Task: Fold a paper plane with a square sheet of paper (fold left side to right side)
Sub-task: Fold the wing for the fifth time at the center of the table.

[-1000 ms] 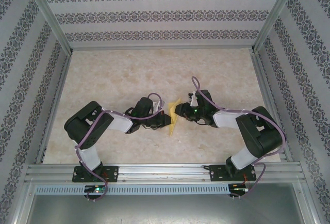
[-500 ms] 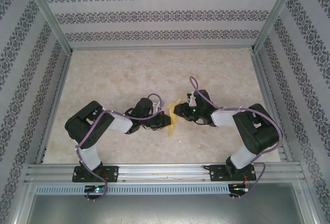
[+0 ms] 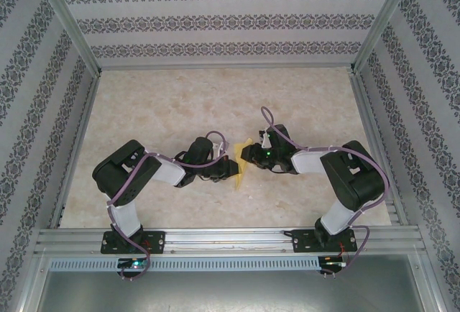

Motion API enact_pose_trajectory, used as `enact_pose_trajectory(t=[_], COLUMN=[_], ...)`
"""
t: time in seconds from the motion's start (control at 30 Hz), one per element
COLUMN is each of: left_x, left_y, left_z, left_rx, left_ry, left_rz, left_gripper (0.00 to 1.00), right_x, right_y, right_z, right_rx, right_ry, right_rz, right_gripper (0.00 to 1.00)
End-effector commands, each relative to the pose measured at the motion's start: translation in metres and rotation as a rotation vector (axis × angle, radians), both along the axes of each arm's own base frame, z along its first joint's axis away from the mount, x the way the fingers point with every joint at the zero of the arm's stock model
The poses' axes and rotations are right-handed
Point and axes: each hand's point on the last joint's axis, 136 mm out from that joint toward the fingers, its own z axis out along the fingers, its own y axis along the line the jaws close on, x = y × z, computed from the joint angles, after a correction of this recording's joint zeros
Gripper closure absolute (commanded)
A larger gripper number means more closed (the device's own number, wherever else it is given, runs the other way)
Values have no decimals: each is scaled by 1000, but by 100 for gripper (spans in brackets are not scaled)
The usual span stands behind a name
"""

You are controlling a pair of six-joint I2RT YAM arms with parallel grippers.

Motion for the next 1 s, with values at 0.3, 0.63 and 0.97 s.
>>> enact_pose_trajectory(t=[0.3, 0.63, 0.97], left_x=[10, 20, 23], left_y=[19, 17, 10], left_z=[11, 6, -1], left_rx=[15, 22, 9], left_ry=[-39, -34, -26], left_rz=[34, 35, 22], left_gripper=[71, 63, 64], right_x=[-5, -6, -6], right_y=[-3, -2, -2], right_z=[-17, -18, -19], right_rx=[-74, -84, -93], right_ry=[34, 41, 44], right_rz=[8, 13, 17], right_gripper=[62, 62, 62])
